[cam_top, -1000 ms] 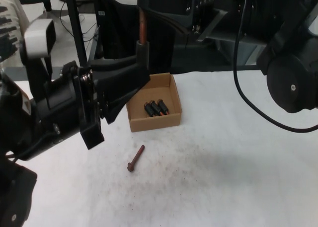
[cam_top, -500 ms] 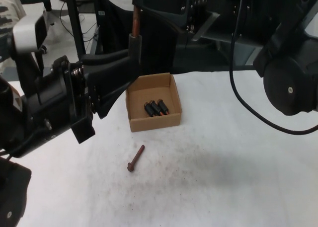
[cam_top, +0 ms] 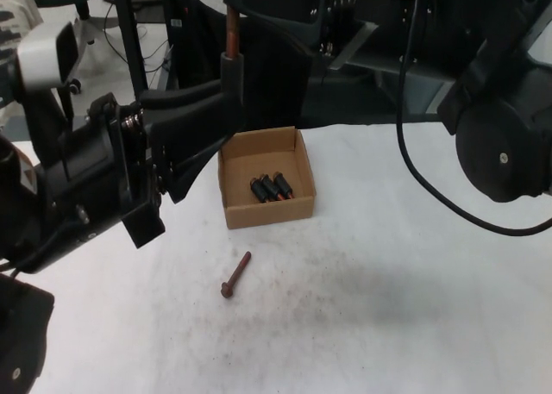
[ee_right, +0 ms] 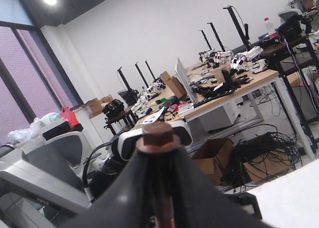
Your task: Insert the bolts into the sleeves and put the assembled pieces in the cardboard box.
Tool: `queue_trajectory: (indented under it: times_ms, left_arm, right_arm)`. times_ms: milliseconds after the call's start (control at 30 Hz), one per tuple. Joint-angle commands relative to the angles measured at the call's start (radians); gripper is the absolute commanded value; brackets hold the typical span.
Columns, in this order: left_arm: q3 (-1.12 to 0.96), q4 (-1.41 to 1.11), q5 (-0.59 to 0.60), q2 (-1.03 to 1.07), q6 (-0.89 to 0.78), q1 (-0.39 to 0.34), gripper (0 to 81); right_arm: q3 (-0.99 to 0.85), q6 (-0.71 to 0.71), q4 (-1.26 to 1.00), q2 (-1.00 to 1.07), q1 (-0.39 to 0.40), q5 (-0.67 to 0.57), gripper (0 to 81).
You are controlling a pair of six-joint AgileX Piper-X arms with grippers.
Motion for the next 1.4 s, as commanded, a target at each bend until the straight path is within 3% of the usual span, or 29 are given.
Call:
queue_trajectory:
  times_ms: [0, 367, 500, 600, 667, 1367]
  left_arm:
    - [-0.02, 0.013, -0.14, -0.003, -0.01, 0.016, 0.2]
    - [-0.019, 0.013, -0.136, -0.003, -0.01, 0.016, 0.2]
    - [-0.019, 0.013, -0.136, -0.003, -0.01, 0.016, 0.2]
    - [-0.019, 0.013, -0.136, -0.003, -0.01, 0.016, 0.2]
    - [-0.019, 0.013, -0.126, -0.003, -0.01, 0.016, 0.2]
    - [-0.019, 0.006, -0.023, -0.003, -0.032, 0.016, 0.2]
  right_arm:
    - [-0.001, 0.035, 0.002, -0.03, 0.033, -0.185, 0.8]
    - [-0.001, 0.052, 0.002, -0.03, 0.033, -0.228, 1.7]
    - [-0.001, 0.076, 0.002, -0.03, 0.033, -0.214, 18.2]
    - [-0.001, 0.119, 0.002, -0.03, 0.033, -0.191, 37.7]
    - [-0.001, 0.128, 0.002, -0.03, 0.033, -0.174, 42.7]
    - [-0.001, 0.097, -0.007, -0.03, 0.033, -0.111, 42.8]
